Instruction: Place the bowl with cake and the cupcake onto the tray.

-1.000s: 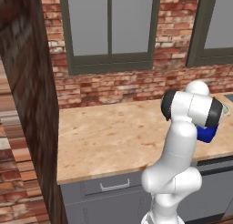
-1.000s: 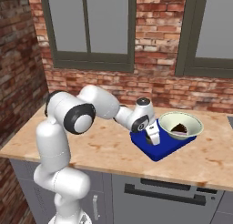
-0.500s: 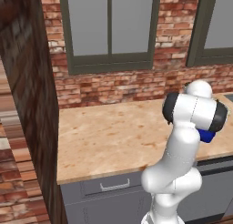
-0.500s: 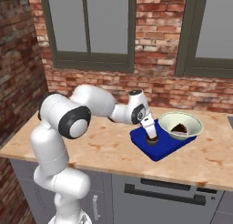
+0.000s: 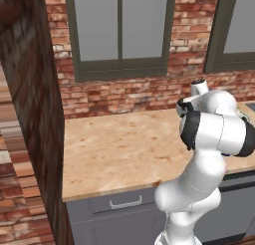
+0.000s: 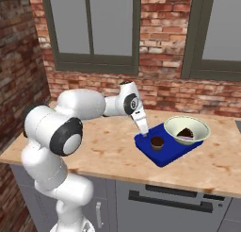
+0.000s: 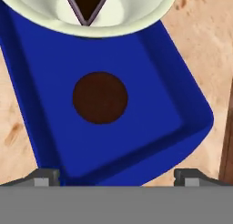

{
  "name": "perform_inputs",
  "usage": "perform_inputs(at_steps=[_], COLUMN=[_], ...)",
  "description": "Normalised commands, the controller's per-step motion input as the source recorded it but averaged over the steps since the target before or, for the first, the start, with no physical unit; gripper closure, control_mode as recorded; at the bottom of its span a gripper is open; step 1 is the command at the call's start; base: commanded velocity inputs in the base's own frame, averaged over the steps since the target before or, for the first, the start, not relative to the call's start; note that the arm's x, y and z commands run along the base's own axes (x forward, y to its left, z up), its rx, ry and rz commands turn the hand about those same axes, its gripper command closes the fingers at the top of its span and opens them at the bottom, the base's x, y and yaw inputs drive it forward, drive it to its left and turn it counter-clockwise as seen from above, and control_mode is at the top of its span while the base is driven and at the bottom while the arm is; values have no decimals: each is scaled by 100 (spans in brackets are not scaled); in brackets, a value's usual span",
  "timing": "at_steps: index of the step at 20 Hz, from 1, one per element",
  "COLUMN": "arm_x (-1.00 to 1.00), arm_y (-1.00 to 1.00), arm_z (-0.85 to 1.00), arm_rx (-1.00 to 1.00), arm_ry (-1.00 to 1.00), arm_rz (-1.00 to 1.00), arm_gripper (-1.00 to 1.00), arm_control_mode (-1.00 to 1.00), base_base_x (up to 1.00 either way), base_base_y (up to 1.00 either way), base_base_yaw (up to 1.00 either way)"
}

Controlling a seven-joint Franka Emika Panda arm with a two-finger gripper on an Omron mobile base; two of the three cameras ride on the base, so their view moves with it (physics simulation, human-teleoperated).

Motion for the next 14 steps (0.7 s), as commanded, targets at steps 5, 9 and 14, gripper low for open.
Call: perform_inputs(at_steps=[5,9,14], arm_x=[-32,-9,-2], arm_y=[96,100,99], arm_z=[16,-8,-6], arm_rx=[-1,-1,-1], arm_ry=[1,0,3], arm_rz=[0,4,5], arm_gripper=[-100,-100,-100], arm_control_mode=[-100,-100,-100], base_base_x=[0,0,0], base_base_y=[0,0,0], base_base_yaw=[0,0,0])
